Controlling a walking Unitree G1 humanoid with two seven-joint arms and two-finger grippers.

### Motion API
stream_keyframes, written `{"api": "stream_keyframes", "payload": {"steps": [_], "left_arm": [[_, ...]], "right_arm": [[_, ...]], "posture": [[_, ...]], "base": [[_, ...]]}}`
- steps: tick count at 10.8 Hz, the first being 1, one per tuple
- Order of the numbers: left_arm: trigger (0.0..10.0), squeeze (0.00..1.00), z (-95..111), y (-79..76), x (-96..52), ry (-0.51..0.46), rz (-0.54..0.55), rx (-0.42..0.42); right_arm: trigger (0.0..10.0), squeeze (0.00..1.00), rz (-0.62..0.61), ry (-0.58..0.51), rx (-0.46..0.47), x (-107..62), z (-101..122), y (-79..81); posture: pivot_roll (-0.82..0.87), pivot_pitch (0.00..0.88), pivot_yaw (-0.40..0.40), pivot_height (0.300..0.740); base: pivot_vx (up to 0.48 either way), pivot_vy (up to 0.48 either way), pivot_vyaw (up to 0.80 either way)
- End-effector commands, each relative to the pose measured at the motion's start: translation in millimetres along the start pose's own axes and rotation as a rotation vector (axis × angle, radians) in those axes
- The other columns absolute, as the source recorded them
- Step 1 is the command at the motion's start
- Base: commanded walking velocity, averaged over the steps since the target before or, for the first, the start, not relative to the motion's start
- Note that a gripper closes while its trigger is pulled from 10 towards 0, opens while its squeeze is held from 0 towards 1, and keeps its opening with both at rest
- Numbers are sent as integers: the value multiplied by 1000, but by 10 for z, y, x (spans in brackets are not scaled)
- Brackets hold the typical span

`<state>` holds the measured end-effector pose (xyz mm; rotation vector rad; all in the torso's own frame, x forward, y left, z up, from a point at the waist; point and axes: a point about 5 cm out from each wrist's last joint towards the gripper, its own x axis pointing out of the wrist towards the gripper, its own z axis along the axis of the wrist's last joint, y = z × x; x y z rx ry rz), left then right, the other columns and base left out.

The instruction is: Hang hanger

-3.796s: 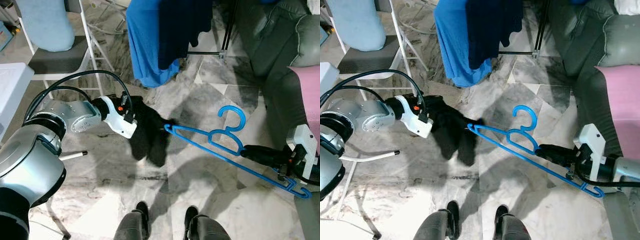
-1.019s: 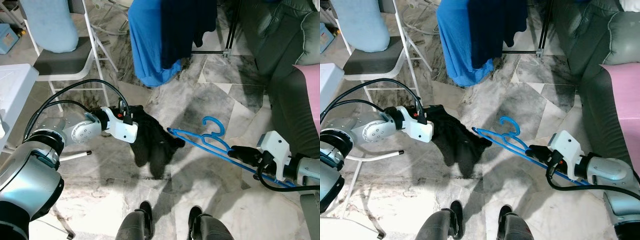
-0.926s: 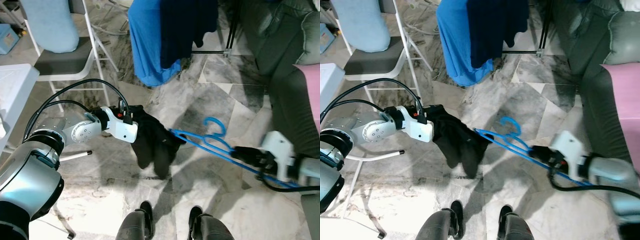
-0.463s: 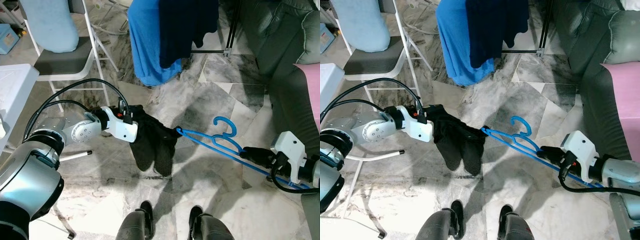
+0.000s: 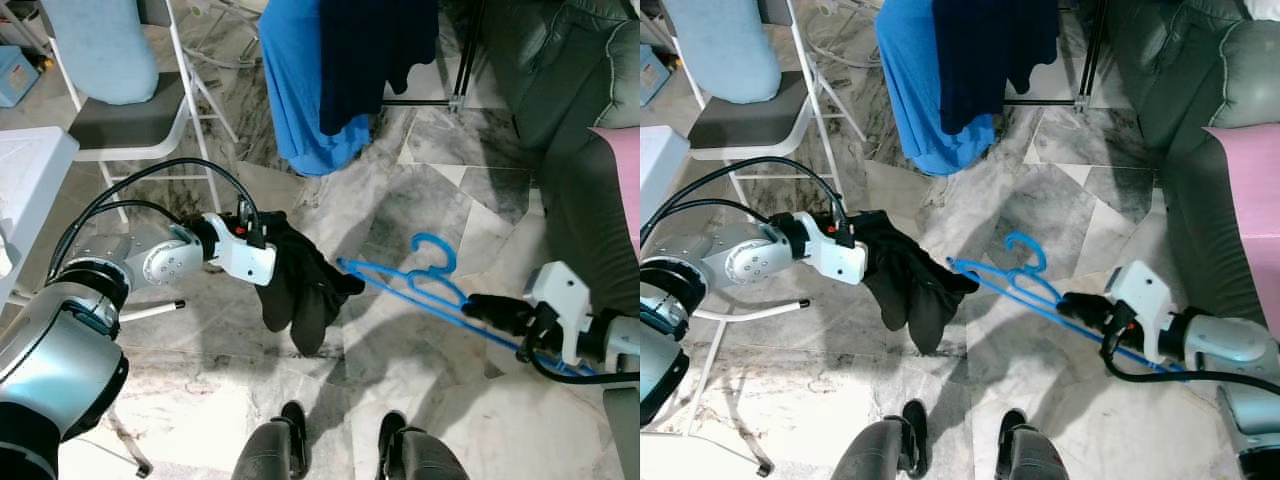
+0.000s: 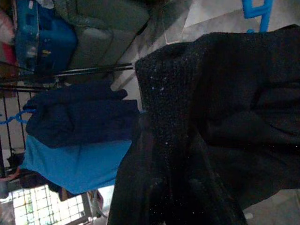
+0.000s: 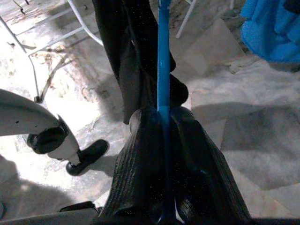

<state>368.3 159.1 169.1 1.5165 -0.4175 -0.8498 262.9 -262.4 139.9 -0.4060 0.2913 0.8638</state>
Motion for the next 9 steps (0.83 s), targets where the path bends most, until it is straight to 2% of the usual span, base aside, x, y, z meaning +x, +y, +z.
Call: {"api": "stream_keyframes", "payload": {"steps": [1,2,7,9], "left_arm": [[10000,0,-74,4,-65,40,6,-21],[10000,0,-104,3,-73,69,13,-40],[10000,0,-94,-1,-57,69,6,-56],[10000,0,-44,40,-46,17,14,-55]], "right_arm": [[10000,0,30,-9,-2,8,13,58],[10000,0,33,-1,1,-28,6,67],[10000,0,33,5,3,-24,1,85],[10000,0,25,3,-1,-12,1,69]], "posture": [[-24,275,155,740],[-26,276,156,740],[-26,275,164,740],[-21,274,166,740]], "base": [[0,0,0],[0,0,0],[0,0,0],[0,0,0]]}}
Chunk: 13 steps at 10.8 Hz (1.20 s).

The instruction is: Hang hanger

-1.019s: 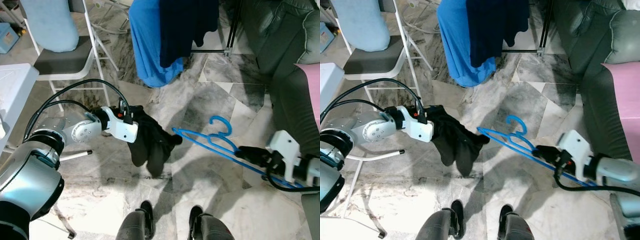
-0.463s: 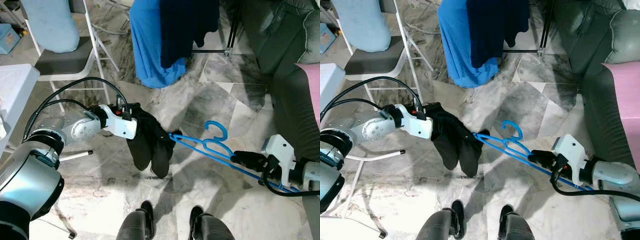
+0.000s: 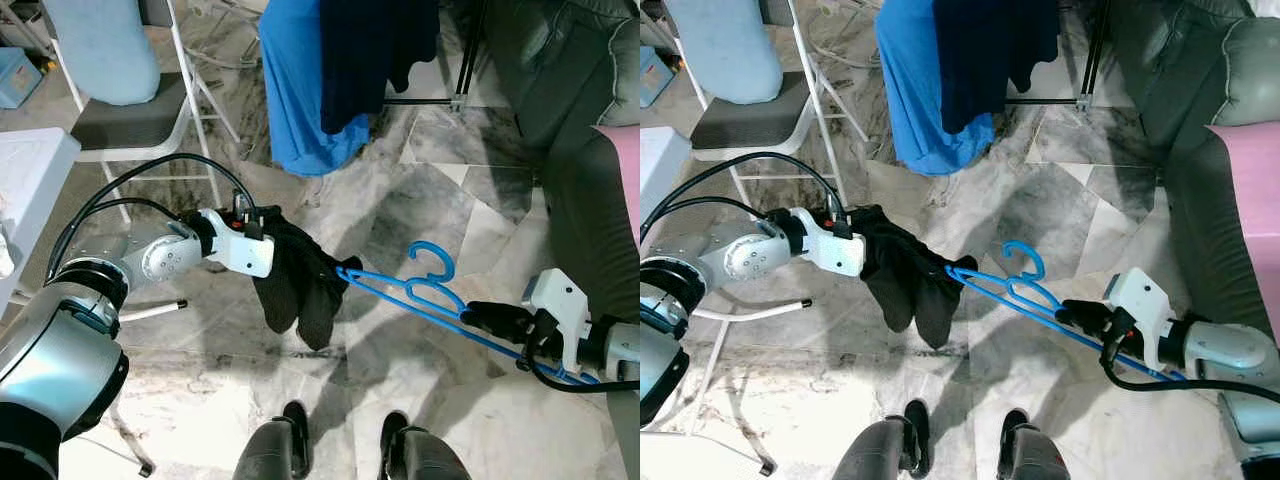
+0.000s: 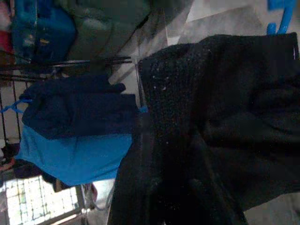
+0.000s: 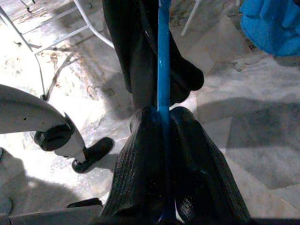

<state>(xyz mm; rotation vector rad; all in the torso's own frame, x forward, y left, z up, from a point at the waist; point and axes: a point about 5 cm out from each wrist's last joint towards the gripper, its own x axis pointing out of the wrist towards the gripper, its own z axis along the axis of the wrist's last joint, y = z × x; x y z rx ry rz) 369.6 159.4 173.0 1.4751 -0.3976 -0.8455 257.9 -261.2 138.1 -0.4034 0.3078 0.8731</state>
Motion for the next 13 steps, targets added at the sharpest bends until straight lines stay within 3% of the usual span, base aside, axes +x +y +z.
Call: {"api": "stream_keyframes", "payload": {"steps": [1,5,8,9,10,11,13], "left_arm": [[10000,0,5,16,-29,-21,8,-9],[10000,0,191,85,81,-142,46,-16],[10000,0,306,192,117,-228,116,-37],[10000,0,366,294,109,-283,191,-69],[10000,0,374,329,89,-299,224,-91],[10000,0,383,351,37,-327,271,-117],[10000,0,416,285,-18,-358,333,-193]], "right_arm": [[10000,0,13,-17,-5,27,23,16],[10000,0,81,-98,60,425,51,118],[10000,0,76,-102,141,678,-125,228],[10000,0,-34,-130,235,809,-210,187],[10000,0,-65,-170,294,852,-207,177],[10000,0,-171,-155,355,926,-272,144],[10000,0,-350,-145,478,1016,-390,92]], "posture": [[-19,274,166,740],[-15,273,168,740],[-6,269,158,740],[-4,268,156,740],[-3,264,156,740],[-2,263,155,740],[8,260,149,740]], "base": [[0,0,0],[0,0,0],[0,0,0],[0,0,0],[0,0,0],[0,0,0],[0,0,0]]}}
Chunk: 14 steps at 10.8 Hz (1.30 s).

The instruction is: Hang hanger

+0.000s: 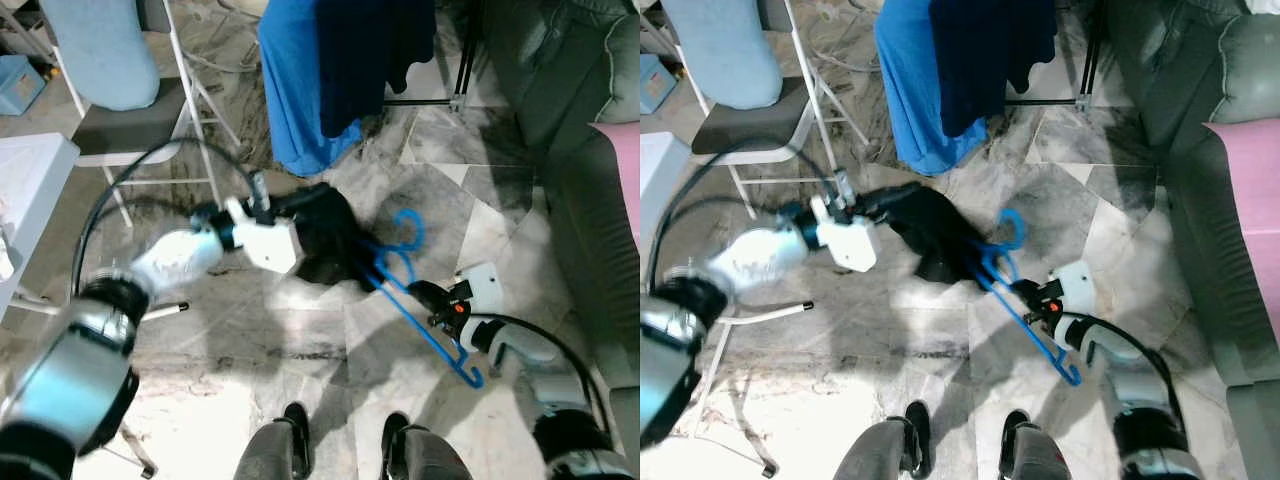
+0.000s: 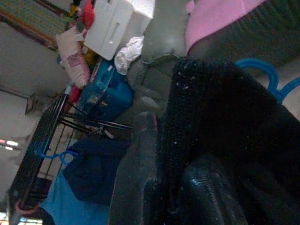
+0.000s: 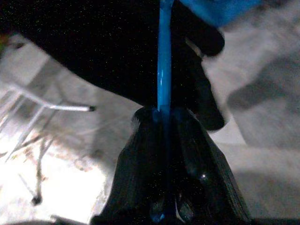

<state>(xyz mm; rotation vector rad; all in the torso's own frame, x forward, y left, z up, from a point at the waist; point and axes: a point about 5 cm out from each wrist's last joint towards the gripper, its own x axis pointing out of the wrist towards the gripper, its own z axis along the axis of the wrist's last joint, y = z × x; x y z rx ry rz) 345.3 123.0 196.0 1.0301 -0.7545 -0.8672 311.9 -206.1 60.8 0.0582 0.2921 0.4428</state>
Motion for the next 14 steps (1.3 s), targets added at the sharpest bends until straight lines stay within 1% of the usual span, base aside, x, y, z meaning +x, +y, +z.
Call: {"api": "stream_keyframes", "payload": {"steps": [1,2,3,4,5,6,7,8,9,10,11,12,13,14], "left_arm": [[10000,0,-20,0,-80,15,41,-26],[10000,0,-94,-217,-217,90,28,-76],[10000,0,-149,-345,-319,157,43,-120],[10000,0,-189,-453,-407,214,50,-152],[10000,0,-203,-470,-429,246,95,-193],[10000,0,-204,-489,-423,259,96,-194],[10000,0,-205,-526,-417,269,100,-203],[10000,0,-158,-565,-359,247,107,-221],[10000,0,-124,-598,-319,230,112,-241],[10000,0,-83,-658,-273,217,107,-265],[10000,0,58,-870,-190,170,82,-319],[10000,0,127,-967,-154,151,75,-351],[10000,0,245,-1112,-98,119,47,-409],[10000,0,328,-1245,-74,105,12,-462]], "right_arm": [[10000,0,-63,-9,40,-5,-33,-43],[10000,0,-165,-46,90,-8,26,-144],[10000,0,-236,-69,110,-41,66,-243],[10000,0,-280,-85,148,-96,72,-334],[10000,0,-336,-68,165,-160,22,-422],[10000,0,-391,-64,195,-236,-21,-505],[10000,0,-430,-84,251,-306,-42,-571],[10000,0,-513,-94,249,-391,-43,-671],[10000,0,-599,-123,268,-462,-13,-769],[10000,0,-677,-183,301,-530,65,-874],[10000,0,-776,-366,365,-645,328,-1039],[10000,0,-798,-440,379,-683,450,-1089],[10000,0,-810,-595,438,-722,691,-1145],[10000,0,-809,-728,512,-742,906,-1186]], "posture": [[10,257,147,740],[9,255,138,740],[3,254,130,740],[-5,251,119,740],[-4,249,113,740],[-6,247,107,740],[-10,247,106,740],[-19,249,110,740],[-21,249,109,740],[-25,251,111,740],[-30,249,110,740],[-30,250,107,740],[-35,250,96,740],[-38,250,93,740]], "base": [[0,0,0],[0,0,0],[0,0,0],[0,0,0],[0,0,0],[0,0,0],[0,0,0],[0,0,0],[0,0,0],[0,0,0],[0,0,0],[0,0,0],[0,0,0],[0,0,0]]}}
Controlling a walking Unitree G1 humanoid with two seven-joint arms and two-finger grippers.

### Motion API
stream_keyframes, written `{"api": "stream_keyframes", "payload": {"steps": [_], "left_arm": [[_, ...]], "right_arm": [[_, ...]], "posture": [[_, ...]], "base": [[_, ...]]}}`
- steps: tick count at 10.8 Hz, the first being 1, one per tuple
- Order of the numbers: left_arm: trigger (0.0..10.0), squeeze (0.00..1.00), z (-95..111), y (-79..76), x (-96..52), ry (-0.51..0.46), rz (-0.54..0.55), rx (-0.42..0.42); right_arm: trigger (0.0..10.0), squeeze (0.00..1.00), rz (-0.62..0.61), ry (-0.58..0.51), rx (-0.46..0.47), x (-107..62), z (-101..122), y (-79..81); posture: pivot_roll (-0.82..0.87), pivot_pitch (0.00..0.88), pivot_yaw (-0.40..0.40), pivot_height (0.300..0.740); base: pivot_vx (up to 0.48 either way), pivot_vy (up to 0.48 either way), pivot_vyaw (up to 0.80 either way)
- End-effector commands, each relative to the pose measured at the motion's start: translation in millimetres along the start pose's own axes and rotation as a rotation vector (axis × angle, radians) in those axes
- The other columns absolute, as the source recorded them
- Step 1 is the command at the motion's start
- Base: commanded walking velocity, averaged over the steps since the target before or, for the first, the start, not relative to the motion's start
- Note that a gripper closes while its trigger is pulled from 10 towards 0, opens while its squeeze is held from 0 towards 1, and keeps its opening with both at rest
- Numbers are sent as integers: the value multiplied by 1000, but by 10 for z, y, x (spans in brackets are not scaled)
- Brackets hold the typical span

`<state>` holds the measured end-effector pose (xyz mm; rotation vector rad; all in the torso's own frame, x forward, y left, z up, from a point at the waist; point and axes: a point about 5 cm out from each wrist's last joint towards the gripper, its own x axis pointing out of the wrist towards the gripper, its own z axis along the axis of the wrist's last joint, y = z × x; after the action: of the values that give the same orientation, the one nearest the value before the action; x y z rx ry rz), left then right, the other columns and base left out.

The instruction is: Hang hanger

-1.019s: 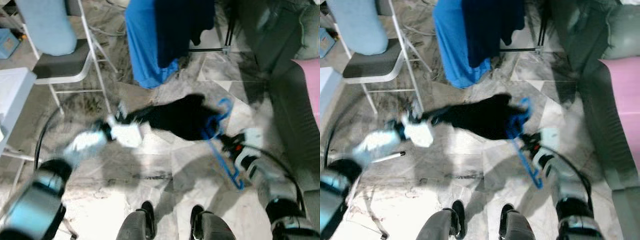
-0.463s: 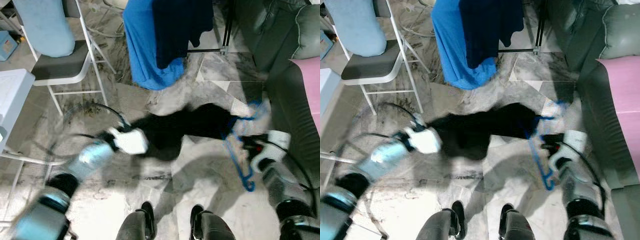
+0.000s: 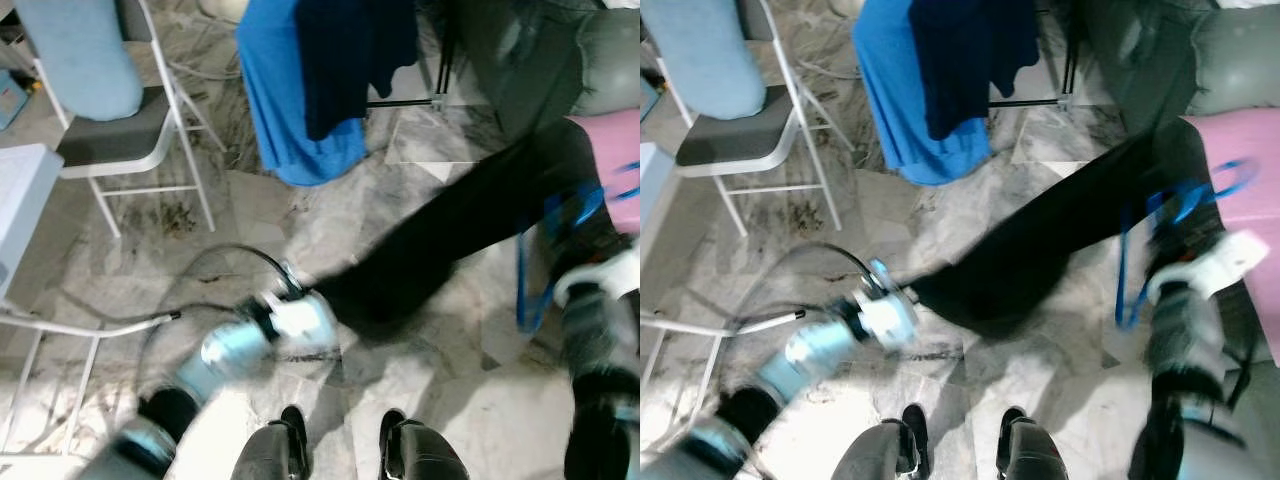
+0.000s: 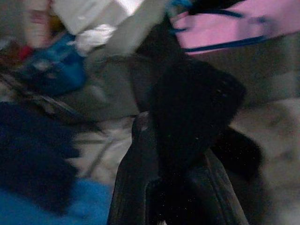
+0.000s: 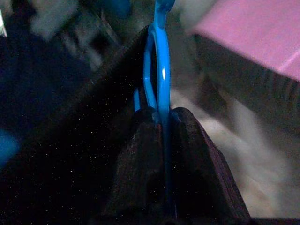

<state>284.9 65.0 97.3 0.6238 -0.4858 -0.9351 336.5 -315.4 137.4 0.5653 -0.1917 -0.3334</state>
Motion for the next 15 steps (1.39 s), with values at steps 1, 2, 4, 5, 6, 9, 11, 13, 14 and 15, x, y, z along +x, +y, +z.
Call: {"api": "stream_keyframes", "payload": {"steps": [1,2,4,5,6,9,11,13,14,15], "left_arm": [[10000,0,-172,-156,-200,108,-25,-67],[10000,0,-258,-244,-231,172,-23,-103],[10000,0,-345,-331,-249,249,-30,-144],[10000,0,-379,-365,-258,283,-22,-175],[10000,0,-396,-390,-258,298,-18,-192],[10000,0,-299,-542,6,266,-47,-199],[10000,0,-215,-555,218,241,-71,-177],[10000,0,-171,-551,279,215,-82,-166],[10000,0,-197,-608,235,236,-81,-210],[10000,0,-218,-651,200,253,-84,-231]], "right_arm": [[10000,0,-69,-226,143,135,513,20],[10000,0,48,-213,165,241,551,328],[10000,0,308,-150,116,248,428,837],[10000,0,447,-132,58,174,336,1075],[10000,0,511,-121,30,123,276,1185],[10000,0,779,-36,33,-121,14,1740],[10000,0,897,17,92,-282,-60,2023],[10000,0,967,33,44,-437,-175,2103],[10000,0,957,12,66,-462,-152,2085],[10000,0,971,10,30,-488,-155,2083]], "posture": [[-41,248,82,740],[-40,247,69,740],[-41,247,54,740],[-48,249,45,740],[-50,250,42,740],[-67,257,23,740],[-83,265,19,740],[-89,265,25,740],[-96,263,33,740],[-98,263,33,740]], "base": [[0,0,0],[0,0,0],[0,0,0],[0,0,0],[0,0,0],[0,0,0],[0,0,0],[0,0,0],[0,0,0],[0,0,0]]}}
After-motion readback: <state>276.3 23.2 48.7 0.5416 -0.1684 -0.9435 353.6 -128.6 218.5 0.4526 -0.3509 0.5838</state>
